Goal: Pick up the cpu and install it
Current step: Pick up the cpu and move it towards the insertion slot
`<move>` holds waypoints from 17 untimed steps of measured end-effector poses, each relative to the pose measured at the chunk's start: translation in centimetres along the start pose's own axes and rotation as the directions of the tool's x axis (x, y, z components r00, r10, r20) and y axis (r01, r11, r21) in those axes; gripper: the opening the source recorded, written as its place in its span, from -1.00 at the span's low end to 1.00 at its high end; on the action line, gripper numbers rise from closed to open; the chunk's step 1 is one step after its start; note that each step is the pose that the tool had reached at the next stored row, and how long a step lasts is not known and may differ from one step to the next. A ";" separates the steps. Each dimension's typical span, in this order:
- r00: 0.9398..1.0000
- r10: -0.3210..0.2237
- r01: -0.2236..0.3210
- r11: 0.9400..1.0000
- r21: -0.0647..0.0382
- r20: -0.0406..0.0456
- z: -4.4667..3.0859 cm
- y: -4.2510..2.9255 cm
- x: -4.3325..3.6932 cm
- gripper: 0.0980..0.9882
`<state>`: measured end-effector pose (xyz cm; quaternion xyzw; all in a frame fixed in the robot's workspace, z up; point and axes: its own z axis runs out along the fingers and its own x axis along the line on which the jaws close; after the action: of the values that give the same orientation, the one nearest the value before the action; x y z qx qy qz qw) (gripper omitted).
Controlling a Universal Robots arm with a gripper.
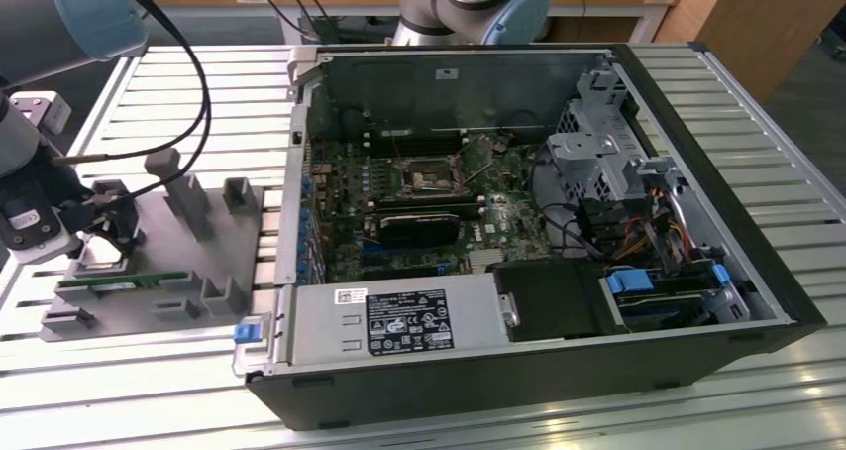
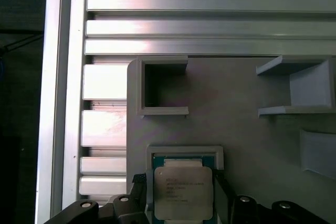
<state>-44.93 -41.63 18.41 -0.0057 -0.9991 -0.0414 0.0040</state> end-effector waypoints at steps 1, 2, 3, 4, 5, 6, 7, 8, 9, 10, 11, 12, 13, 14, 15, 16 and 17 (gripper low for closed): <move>1.000 0.000 0.000 1.000 0.000 0.000 0.01 0.00 -0.01 0.18; 1.000 0.000 0.000 1.000 0.000 0.000 0.01 0.00 -0.01 0.18; 1.000 0.000 0.000 1.000 0.000 0.000 0.00 0.00 -0.04 0.18; 1.000 0.000 0.000 1.000 0.000 0.000 0.00 0.00 -0.07 0.18; 1.000 0.000 0.000 1.000 0.000 0.000 0.00 0.00 -0.08 0.18; 1.000 0.000 0.000 1.000 0.000 0.000 0.00 0.00 -0.09 0.18; 1.000 0.000 0.000 1.000 0.000 0.000 -0.01 0.00 -0.10 0.18; 1.000 0.000 0.000 1.000 0.000 0.000 -0.02 0.00 -0.10 0.21; 1.000 0.000 0.000 1.000 0.000 0.000 -0.06 0.01 -0.11 0.21; 1.000 0.000 0.000 1.000 0.000 0.000 -0.08 0.01 -0.11 0.21; 1.000 0.000 0.000 1.000 0.000 0.000 -0.09 0.01 -0.11 0.34; 1.000 0.000 0.000 1.000 0.000 0.000 -0.10 0.01 -0.11 0.34; 1.000 0.000 0.000 1.000 0.000 0.001 -0.10 0.01 -0.11 0.34; 1.000 0.000 0.000 1.000 0.000 0.003 -0.11 0.00 -0.10 0.34; 1.000 0.000 0.000 1.000 0.001 0.005 -0.11 0.00 -0.10 0.34; 1.000 -0.001 0.001 1.000 0.001 0.008 -0.11 0.01 -0.07 0.34; 1.000 -0.001 0.001 1.000 0.001 0.011 -0.11 0.01 -0.01 0.34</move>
<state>-44.92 -41.63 18.52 -0.0055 -0.9991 -0.0410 -0.0013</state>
